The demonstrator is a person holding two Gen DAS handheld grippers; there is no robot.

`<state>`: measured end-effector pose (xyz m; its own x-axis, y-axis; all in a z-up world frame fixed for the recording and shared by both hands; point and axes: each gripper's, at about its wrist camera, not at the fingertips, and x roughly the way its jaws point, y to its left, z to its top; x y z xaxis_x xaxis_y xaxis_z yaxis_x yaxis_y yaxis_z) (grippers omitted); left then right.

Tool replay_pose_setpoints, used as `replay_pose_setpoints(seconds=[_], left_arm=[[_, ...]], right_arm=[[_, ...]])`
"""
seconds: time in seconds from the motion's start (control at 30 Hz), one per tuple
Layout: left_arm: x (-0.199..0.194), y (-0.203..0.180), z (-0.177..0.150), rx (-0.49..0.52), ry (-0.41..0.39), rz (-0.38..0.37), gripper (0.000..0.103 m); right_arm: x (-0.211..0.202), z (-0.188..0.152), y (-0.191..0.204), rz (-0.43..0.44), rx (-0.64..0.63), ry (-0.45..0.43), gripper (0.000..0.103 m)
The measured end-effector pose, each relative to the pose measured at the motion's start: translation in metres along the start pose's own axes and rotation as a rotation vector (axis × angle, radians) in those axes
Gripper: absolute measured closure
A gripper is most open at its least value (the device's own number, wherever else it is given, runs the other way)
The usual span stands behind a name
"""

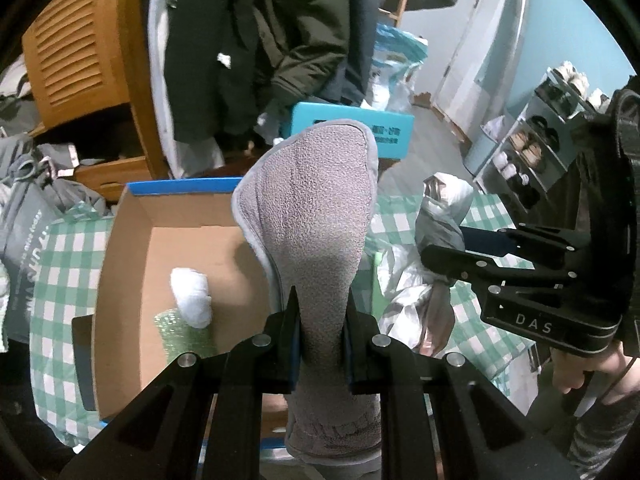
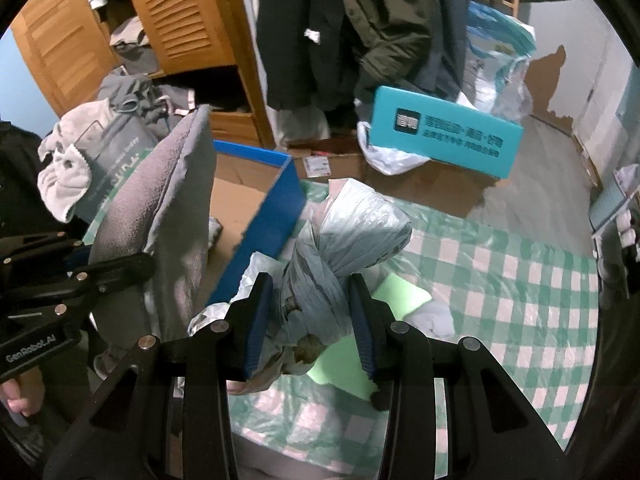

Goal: Organize soft objects
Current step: 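Carry the grey slipper and white sock bundle over the box with both grippers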

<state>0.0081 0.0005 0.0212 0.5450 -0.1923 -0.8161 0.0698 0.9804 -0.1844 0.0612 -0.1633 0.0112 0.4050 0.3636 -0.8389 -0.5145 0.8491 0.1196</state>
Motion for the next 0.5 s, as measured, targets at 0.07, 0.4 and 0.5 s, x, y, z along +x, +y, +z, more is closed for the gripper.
replay_pose_setpoints(seconds=[0.07,0.4,0.5], left_arm=[[-0.004,0.007,-0.001,-0.011,-0.01,0.005,0.087],[-0.009,0.047,-0.011,-0.057,-0.018,0.045,0.087],[-0.008,0.062,-0.015,-0.078,-0.015,0.067,0.087]], right_arm=[[0.001,0.003,0.007,0.006,-0.01,0.0,0.066],[0.018,0.02,0.051,0.028,-0.075,0.018,0.066],[0.027,0.025,0.064,0.034,-0.092,0.032,0.066]])
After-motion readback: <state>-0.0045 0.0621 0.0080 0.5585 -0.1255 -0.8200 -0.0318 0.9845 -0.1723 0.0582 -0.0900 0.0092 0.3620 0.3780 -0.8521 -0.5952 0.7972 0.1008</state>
